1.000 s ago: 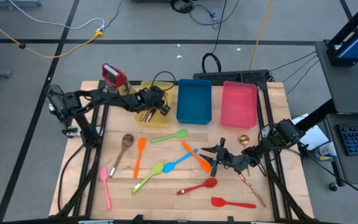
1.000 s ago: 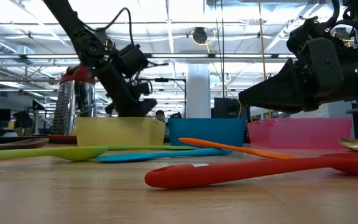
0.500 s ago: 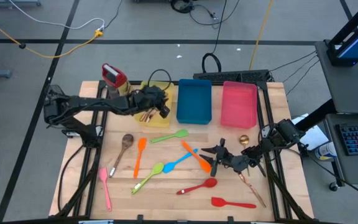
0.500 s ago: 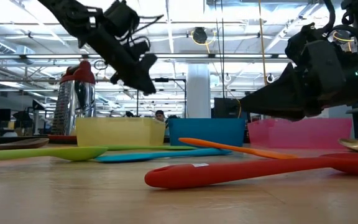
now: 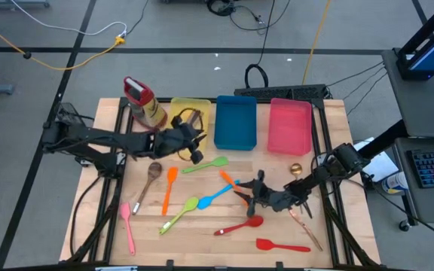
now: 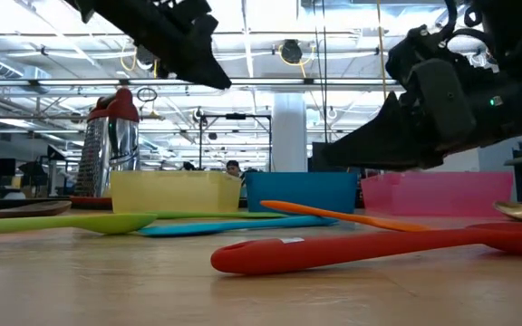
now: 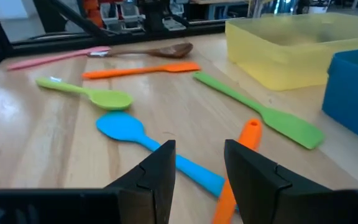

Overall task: Pick & Place Kitchen Items
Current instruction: Put the bronze knife into the yellow bin

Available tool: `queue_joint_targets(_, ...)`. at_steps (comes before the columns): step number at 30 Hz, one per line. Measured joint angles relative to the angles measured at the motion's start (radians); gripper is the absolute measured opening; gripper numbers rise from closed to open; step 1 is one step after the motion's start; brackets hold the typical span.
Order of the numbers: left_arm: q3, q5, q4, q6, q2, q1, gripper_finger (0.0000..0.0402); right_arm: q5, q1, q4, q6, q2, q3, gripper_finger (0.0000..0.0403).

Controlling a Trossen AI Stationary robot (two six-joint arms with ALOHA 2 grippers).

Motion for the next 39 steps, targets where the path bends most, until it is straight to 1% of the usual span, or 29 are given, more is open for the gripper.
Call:
queue_joint_targets(5,0.0,-0.066,-0.008,0.0,0.001,-0.081,0.0088,-0.003,0.004,-0.017,-0.004,-0.014,0.013,0.013)
queue_joint_targets(8,0.0,-0.108,-0.016,0.002,0.002,-0.113,0.0088,-0.055,0.007,-0.099,0.012,-0.069,0.014,0.013)
queue_joint_targets(12,0.0,-0.18,-0.052,-0.012,0.002,-0.136,0.0088,-0.074,0.024,-0.298,0.062,-0.188,0.024,0.013)
queue_joint_targets(16,0.0,-0.212,-0.096,-0.061,0.002,-0.142,0.0088,-0.082,0.065,-0.558,0.151,-0.293,0.075,0.013)
queue_joint_targets(19,0.0,-0.213,-0.114,-0.099,0.002,-0.142,0.0088,-0.106,0.105,-0.757,0.238,-0.33,0.133,0.013)
queue_joint_targets(22,0.0,-0.213,-0.107,-0.111,0.002,-0.142,0.0088,-0.168,0.141,-0.933,0.35,-0.338,0.188,0.0127)
queue_joint_targets(26,0.0,-0.213,-0.104,-0.14,0.002,-0.142,0.0088,-0.301,0.183,-1.189,0.534,-0.34,0.268,0.0122)
queue_joint_targets(29,0.0,-0.213,-0.103,-0.16,0.002,-0.142,0.0088,-0.453,0.206,-1.477,0.676,-0.339,0.358,0.0121)
queue_joint_targets(31,0.0,-0.213,-0.103,-0.168,0.002,-0.142,0.0088,-0.547,0.22,-1.672,0.799,-0.34,0.422,0.0121)
queue_joint_targets(33,0.0,-0.213,-0.103,-0.182,0.002,-0.142,0.0088,-0.633,0.238,-1.815,0.914,-0.34,0.465,0.0121)
queue_joint_targets(34,0.0,-0.213,-0.103,-0.185,0.002,-0.142,0.0088,-0.669,0.248,-1.865,0.968,-0.34,0.481,0.0121)
queue_joint_targets(36,0.0,-0.213,-0.103,-0.188,0.002,-0.142,0.0088,-0.78,0.272,-1.929,1.085,-0.34,0.505,0.0121)
queue_joint_targets(39,0.0,-0.213,-0.103,-0.188,0.002,-0.142,0.0088,-0.959,0.315,-1.933,1.303,-0.341,0.502,0.0121)
